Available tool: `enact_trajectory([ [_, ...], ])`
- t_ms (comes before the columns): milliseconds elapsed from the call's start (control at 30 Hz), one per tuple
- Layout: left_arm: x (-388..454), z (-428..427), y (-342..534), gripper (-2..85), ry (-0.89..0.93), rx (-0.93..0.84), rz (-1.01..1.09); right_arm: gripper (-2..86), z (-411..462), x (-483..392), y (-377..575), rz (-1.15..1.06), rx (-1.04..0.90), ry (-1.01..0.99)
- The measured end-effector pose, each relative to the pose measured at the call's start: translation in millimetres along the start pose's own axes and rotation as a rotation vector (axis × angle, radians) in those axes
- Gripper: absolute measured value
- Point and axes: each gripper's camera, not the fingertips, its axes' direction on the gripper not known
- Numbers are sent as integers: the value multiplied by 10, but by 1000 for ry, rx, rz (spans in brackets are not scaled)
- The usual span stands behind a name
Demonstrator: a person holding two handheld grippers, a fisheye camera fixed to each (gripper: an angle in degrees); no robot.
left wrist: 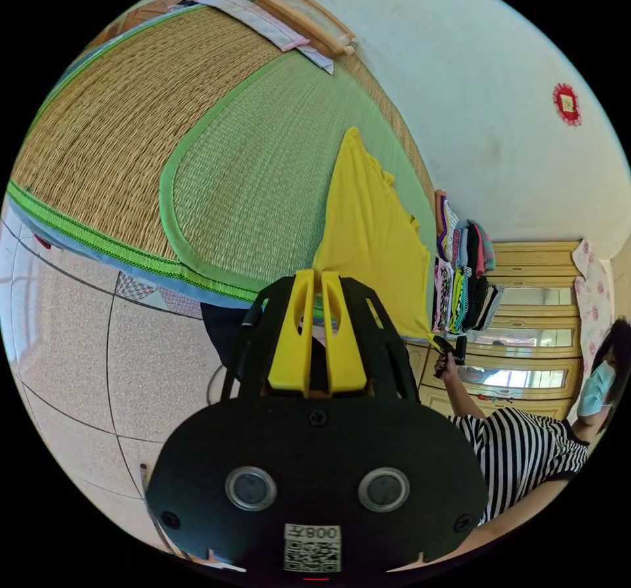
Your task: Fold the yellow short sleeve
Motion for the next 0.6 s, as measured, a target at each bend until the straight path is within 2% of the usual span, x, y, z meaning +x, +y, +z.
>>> enact_trajectory([
  [233, -141, -107, 41, 15, 19, 14, -40, 8, 75, 39, -12, 44, 16, -30],
  [400, -162, -207, 89, 18, 21, -43, -39, 8, 171, 53, 12, 50, -10, -32],
  [600, 35, -590, 203, 14, 2, 23, -32, 9, 320, 42, -5, 57, -29, -29],
])
